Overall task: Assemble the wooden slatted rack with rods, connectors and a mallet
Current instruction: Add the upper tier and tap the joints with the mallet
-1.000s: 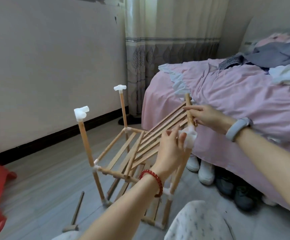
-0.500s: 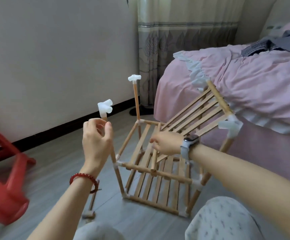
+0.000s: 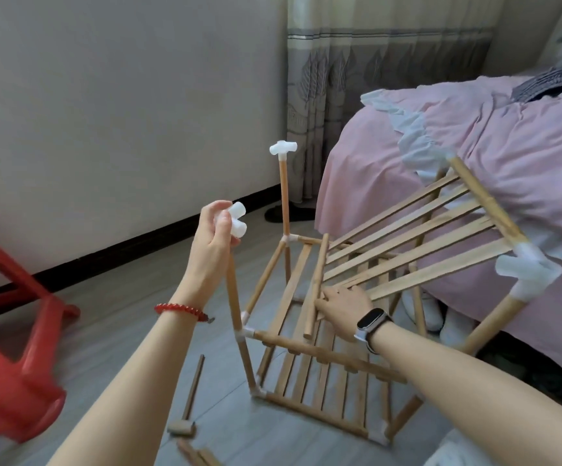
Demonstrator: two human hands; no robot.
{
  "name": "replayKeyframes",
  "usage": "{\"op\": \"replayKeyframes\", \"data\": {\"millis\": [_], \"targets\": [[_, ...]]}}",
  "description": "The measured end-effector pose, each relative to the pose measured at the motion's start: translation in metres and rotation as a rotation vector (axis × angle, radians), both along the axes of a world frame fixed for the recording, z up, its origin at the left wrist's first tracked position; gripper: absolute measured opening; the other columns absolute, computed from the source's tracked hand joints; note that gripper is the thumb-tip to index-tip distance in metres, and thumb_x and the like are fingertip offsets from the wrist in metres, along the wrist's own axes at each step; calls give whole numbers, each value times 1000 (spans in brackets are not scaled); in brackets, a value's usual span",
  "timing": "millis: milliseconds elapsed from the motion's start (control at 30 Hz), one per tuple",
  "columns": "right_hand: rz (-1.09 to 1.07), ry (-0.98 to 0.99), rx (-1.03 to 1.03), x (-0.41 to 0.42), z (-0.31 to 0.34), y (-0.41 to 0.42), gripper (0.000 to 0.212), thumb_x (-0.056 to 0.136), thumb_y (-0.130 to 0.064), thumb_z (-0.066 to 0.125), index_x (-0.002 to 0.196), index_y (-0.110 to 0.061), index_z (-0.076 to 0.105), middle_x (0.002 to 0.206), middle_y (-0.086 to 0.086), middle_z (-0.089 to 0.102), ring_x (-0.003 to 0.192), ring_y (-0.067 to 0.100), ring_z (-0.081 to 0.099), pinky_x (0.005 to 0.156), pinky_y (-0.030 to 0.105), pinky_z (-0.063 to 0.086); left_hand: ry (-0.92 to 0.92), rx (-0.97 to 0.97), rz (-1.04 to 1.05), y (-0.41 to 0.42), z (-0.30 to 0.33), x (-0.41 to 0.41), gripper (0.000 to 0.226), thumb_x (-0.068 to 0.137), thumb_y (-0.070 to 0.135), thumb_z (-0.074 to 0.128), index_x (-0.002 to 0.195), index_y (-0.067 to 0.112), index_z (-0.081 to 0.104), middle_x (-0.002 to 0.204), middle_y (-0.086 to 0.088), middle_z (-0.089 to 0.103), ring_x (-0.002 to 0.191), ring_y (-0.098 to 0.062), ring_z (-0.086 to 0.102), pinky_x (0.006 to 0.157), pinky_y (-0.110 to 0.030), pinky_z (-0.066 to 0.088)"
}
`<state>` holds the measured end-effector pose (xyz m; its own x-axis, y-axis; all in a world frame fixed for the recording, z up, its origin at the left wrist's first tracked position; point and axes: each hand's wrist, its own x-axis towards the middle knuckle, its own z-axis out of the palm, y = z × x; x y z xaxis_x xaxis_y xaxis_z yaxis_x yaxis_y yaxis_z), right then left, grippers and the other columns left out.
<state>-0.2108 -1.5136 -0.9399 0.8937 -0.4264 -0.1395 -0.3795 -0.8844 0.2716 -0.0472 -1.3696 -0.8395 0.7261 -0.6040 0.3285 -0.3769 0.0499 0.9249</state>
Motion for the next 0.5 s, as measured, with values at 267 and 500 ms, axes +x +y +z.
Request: {"op": "replayKeyframes", "data": {"millis": [267,500], "targets": [[87,-326,25,9,60,21,31,99,-23,38,129,-24,46,117,1,53,112,23,48,85,35,37,81,-31,-62,22,-4,-32,18,85,35,36,98,29,47,103,-7,51,74,-13,50,53,-16,43],[137,-637,160,14,130,39,37,101,-30,34,135,-28,47,110,2,57,105,22,51,83,33,39,93,-39,-51,42,-2,-59,22,79,35,36,97,27,46,96,-2,49,72,-14,50,53,-16,44]]}}
